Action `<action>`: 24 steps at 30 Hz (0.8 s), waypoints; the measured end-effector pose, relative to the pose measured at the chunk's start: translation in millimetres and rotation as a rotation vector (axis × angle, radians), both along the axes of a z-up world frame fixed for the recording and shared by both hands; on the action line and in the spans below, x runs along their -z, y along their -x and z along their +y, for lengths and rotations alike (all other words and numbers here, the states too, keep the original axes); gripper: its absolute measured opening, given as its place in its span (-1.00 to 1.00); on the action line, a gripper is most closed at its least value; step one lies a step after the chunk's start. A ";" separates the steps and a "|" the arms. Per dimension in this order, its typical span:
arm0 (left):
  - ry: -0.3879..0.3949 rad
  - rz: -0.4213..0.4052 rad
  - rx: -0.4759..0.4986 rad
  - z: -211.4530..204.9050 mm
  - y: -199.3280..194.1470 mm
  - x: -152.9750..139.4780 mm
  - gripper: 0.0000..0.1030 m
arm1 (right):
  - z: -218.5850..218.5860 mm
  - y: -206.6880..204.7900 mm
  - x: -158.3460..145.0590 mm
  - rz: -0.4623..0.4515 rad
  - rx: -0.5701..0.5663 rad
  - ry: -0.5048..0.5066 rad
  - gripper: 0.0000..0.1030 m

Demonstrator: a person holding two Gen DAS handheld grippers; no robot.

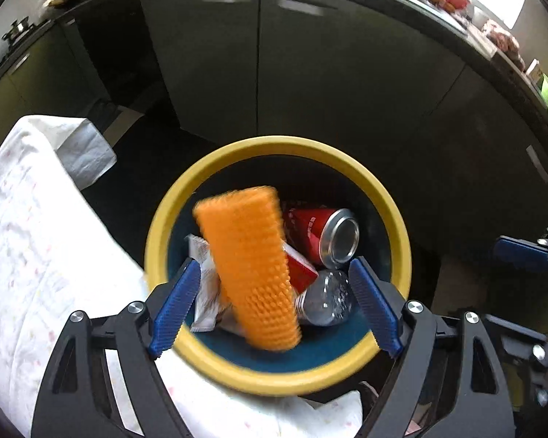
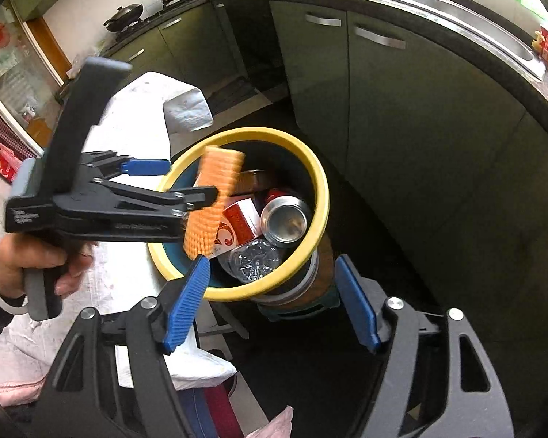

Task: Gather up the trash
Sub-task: 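Move the open left gripper back over the table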

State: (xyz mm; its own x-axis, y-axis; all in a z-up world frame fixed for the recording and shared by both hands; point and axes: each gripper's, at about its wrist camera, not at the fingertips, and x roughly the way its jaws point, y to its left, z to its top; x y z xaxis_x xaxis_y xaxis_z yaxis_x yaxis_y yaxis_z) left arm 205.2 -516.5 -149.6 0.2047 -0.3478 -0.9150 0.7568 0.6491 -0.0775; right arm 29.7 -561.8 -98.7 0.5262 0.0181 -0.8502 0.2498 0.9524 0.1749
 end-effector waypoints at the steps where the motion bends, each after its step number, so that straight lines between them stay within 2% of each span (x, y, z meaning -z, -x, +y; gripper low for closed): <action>1: 0.022 -0.003 -0.008 8.3 2.2 -8.8 0.60 | 1.3 0.5 0.0 -0.001 -0.002 0.001 0.31; 2: 0.039 -0.010 -0.014 15.0 4.1 -16.1 0.60 | 2.5 1.1 -0.1 -0.002 -0.004 0.002 0.31; 7: 0.181 -0.088 -0.091 100.5 23.9 -79.9 0.63 | 10.2 0.9 0.4 0.004 -0.015 0.010 0.31; 12: 0.275 -0.170 -0.204 198.2 45.9 -125.6 0.78 | 31.7 -5.5 -4.7 0.006 -0.055 0.024 0.36; 15: 0.297 -0.206 -0.281 259.6 65.3 -141.3 0.87 | 57.0 -17.3 -9.8 0.005 -0.117 0.035 0.38; 18: 0.288 -0.268 -0.368 320.3 84.8 -150.1 0.90 | 92.8 -33.6 -13.2 0.011 -0.204 0.045 0.38; 21: 0.265 -0.328 -0.475 383.4 109.7 -151.6 0.90 | 134.7 -52.8 -15.1 0.020 -0.313 0.042 0.39; 24: 0.265 -0.345 -0.560 435.6 128.2 -145.0 0.90 | 185.8 -72.6 -18.0 0.023 -0.452 0.046 0.39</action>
State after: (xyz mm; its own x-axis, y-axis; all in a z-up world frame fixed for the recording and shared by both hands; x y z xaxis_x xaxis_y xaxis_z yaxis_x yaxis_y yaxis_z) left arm 77.0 -80.9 -4.6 0.6810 -0.3075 -0.6645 0.3247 0.9403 -0.1024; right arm 102.3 -376.0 -80.6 0.4548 0.2032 -0.8671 -0.1895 0.9734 0.1287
